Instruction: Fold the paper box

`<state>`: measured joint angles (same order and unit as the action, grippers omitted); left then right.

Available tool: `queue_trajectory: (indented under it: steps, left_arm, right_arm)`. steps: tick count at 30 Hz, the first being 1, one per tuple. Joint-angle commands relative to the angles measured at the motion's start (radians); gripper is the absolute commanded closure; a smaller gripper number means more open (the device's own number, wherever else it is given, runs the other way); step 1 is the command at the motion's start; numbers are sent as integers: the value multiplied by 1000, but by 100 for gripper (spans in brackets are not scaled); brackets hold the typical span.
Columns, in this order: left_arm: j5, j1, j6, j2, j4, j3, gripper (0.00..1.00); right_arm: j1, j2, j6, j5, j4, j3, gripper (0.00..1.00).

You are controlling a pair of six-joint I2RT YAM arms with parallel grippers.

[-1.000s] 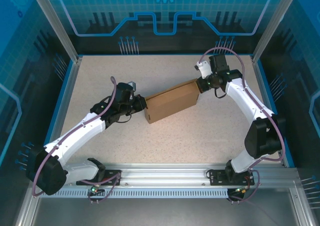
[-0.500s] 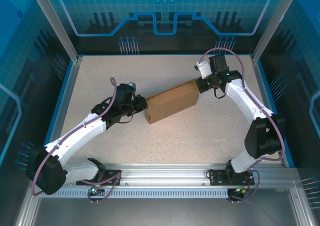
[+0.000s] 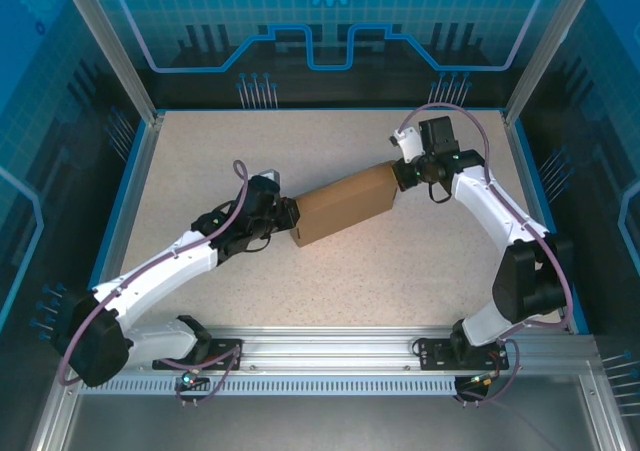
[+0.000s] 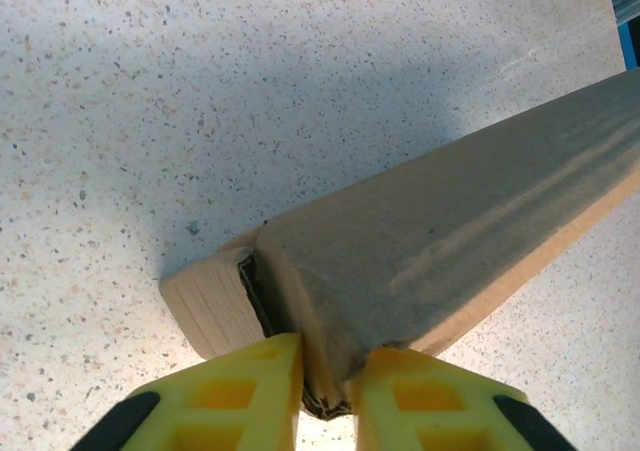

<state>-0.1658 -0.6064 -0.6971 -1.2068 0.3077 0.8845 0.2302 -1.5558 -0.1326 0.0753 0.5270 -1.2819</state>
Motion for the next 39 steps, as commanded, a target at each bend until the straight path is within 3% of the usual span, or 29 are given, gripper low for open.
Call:
queue_trajectory:
  steps: [1, 8, 17, 21, 32, 39]
  left_arm:
    - [-23, -6, 62, 32, -10, -19, 73]
    - [-12, -5, 130, 72, 3, -12, 55]
    - [-33, -2, 331, 113, 35, 55, 44]
    - [-4, 12, 415, 66, 51, 137, 42]
    - [270, 113, 511, -235, 186, 452, 43]
    - [317, 121, 524, -347, 252, 551, 44]
  right_arm:
    - [14, 7, -14, -2, 51, 33, 99]
    - [18, 3, -11, -2, 51, 35, 99]
    - [19, 3, -14, -8, 56, 29, 99]
    - [20, 3, -15, -6, 56, 29, 99]
    - [24, 0, -18, -6, 54, 33, 99]
    - [24, -1, -19, -4, 54, 27, 99]
